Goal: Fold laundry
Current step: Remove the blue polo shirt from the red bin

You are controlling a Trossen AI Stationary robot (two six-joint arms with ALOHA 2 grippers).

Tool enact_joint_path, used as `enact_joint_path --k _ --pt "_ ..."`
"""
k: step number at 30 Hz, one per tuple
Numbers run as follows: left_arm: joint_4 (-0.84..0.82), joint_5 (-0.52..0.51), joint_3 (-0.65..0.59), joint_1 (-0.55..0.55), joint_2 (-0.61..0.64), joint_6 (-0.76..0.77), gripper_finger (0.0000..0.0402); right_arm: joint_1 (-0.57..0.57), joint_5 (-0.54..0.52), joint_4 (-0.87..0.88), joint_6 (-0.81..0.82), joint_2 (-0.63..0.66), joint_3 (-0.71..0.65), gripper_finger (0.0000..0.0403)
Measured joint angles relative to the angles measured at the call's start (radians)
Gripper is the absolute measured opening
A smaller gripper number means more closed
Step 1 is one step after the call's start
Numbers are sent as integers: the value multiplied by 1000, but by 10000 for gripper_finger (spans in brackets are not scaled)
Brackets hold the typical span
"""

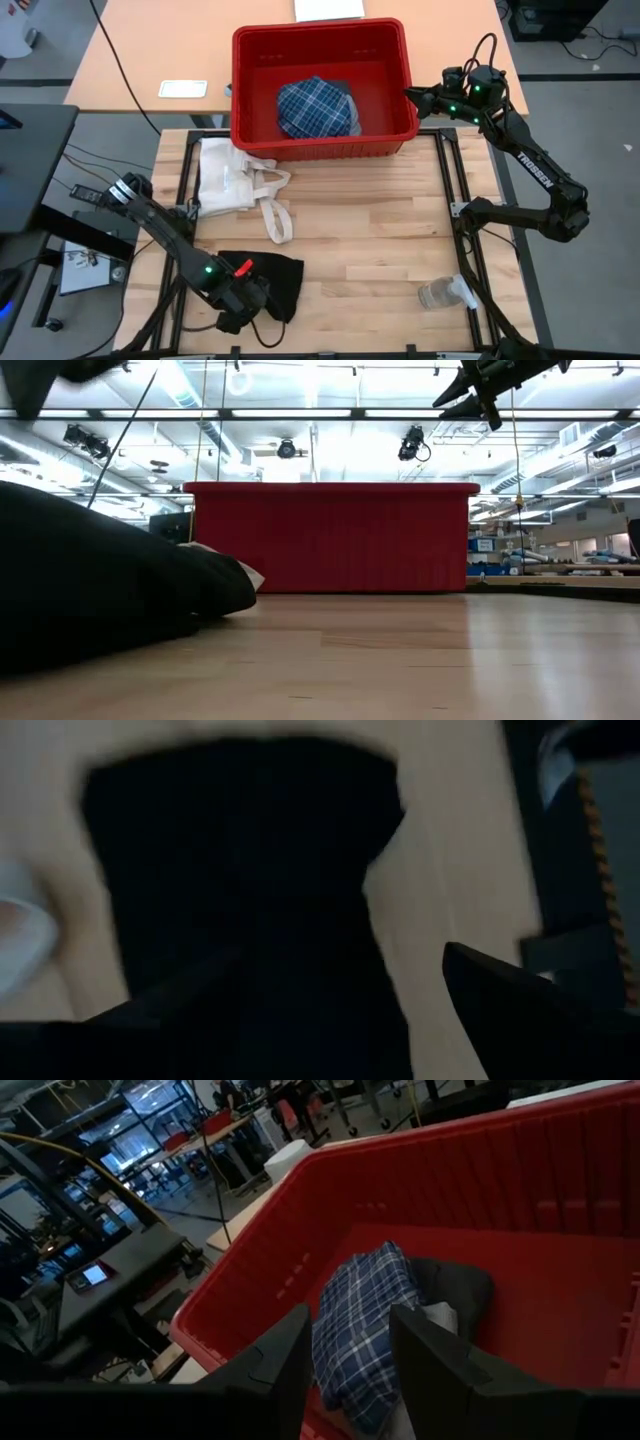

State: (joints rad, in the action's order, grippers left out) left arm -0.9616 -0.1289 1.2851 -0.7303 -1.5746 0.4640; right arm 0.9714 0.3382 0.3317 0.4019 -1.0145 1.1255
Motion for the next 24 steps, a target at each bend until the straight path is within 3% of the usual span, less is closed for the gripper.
enact_joint_path --k 5,9,12,18,24 --pt "-63 -132 46 64 44 12 317 0 3 0 0 0 0 145" --pt "-93 -139 28 232 69 -8 293 0 4 0 2 0 0 145" --pt "-13 -127 28 378 80 -103 276 0 32 0 30 0 0 145" --pt "204 75 32 717 84 -229 253 -20 88 1 24 0 0 145" --pt "413 292 57 1059 84 -74 235 -29 93 0 -24 0 0 145"
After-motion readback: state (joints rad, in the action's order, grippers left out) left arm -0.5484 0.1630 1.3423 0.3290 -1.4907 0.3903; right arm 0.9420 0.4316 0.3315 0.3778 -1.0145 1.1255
